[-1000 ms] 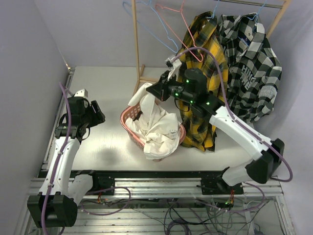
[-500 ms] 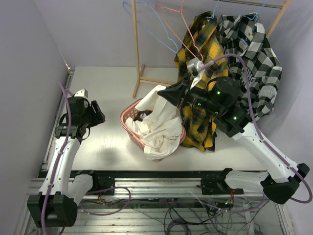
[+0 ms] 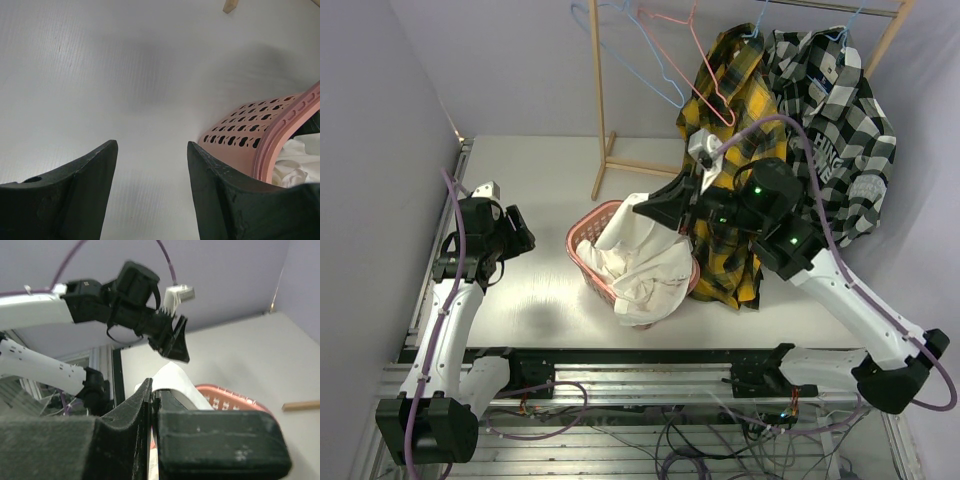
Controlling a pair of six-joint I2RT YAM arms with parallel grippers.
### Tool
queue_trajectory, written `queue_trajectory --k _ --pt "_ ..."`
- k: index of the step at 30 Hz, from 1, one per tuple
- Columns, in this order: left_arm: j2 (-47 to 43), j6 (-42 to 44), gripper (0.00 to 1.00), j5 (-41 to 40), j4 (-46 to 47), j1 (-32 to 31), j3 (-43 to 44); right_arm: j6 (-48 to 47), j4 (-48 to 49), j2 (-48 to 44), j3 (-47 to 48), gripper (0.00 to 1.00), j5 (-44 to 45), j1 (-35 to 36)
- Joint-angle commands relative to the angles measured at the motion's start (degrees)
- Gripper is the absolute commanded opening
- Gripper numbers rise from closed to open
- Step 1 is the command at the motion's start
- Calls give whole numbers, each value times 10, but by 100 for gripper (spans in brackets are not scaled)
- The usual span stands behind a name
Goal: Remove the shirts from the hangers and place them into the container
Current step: Place the shirt in the bin.
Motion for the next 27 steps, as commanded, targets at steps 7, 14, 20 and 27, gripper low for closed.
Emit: queue_trajectory --k 7,14,20,27 --pt "1 5 69 13 8 -3 -7 -14 -113 122 -96 2 201 91" --pt "1 4 69 13 7 -4 -7 15 -120 253 -128 2 316 113" --pt "1 5 69 11 7 -4 -7 23 -92 367 -127 2 325 124" --pt "1 4 69 11 6 -4 -5 16 -83 419 -118 2 340 148"
